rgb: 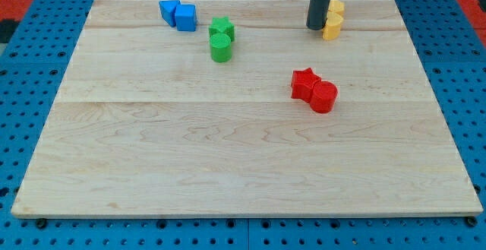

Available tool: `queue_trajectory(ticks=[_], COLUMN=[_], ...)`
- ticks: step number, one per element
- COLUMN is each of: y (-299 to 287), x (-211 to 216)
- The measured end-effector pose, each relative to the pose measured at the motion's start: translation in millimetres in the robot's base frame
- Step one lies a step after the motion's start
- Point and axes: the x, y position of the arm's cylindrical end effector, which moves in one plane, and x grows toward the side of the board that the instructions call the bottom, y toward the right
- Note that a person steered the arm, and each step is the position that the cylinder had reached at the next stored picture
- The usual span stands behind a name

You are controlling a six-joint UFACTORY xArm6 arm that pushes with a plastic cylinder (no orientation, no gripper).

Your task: Separate the red star from the red circle

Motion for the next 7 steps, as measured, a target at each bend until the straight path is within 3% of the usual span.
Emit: queue_trajectory(ticks=[1,3,4,5,6,7], y=[-1.0,-19.3,35.9,107.6,76.2,1.9], x=[0.5,97.2,100.9,134.1,209.3,266.0])
